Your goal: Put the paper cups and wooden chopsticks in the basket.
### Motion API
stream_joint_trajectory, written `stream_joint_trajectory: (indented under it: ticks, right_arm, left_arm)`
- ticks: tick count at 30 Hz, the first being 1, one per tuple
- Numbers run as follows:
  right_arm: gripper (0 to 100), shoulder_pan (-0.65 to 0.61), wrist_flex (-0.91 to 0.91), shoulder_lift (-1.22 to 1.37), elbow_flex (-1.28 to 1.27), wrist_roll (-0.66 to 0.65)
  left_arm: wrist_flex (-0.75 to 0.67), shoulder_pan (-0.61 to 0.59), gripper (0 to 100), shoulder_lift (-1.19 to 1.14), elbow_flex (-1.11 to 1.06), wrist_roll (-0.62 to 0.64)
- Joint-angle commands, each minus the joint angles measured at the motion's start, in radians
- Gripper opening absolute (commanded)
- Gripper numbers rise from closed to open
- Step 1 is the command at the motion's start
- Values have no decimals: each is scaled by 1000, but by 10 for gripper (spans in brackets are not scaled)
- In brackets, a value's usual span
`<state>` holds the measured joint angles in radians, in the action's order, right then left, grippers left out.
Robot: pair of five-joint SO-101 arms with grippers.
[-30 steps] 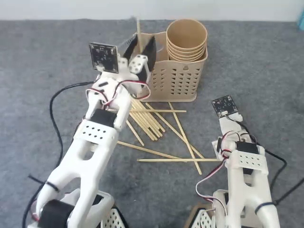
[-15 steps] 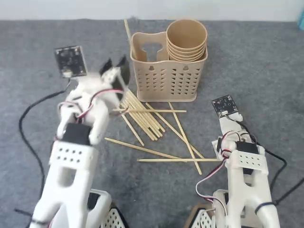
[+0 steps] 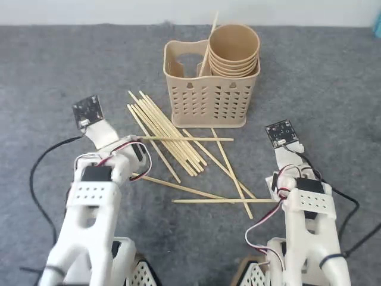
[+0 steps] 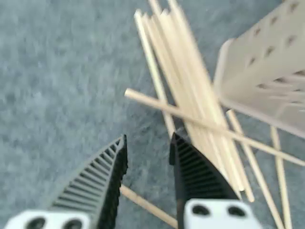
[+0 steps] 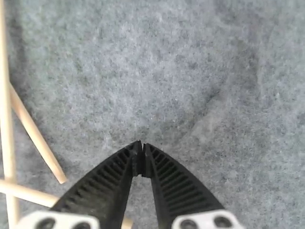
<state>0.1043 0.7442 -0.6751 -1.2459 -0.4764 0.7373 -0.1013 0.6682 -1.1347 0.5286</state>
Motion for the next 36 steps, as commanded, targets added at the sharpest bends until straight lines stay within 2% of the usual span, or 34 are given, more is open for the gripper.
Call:
stream_joint_trajectory:
  ticks: [1, 5, 10, 18, 29, 32, 36]
  right_arm:
    - [9, 12, 5, -39, 8, -6]
    - [9, 12, 7, -39, 8, -6]
    - [9, 12, 5, -39, 8, -6]
    - [9, 12, 4, -39, 8, -6]
    - [9, 13, 8, -39, 9, -8]
    - [9, 13, 12, -39, 9, -6]
    - [9, 13, 12, -39, 9, -6]
  left_arm:
    - [-28, 23, 228, -209, 113, 103]
    - [-28, 54, 345, -423, 219, 196]
    - [-28, 52, 356, -588, 326, 250]
    - [-35, 52, 356, -614, 400, 310]
    - [-106, 52, 355, -626, 369, 381]
    - [-112, 52, 305, -700, 406, 381]
    - [-51, 54, 162, -806, 516, 376]
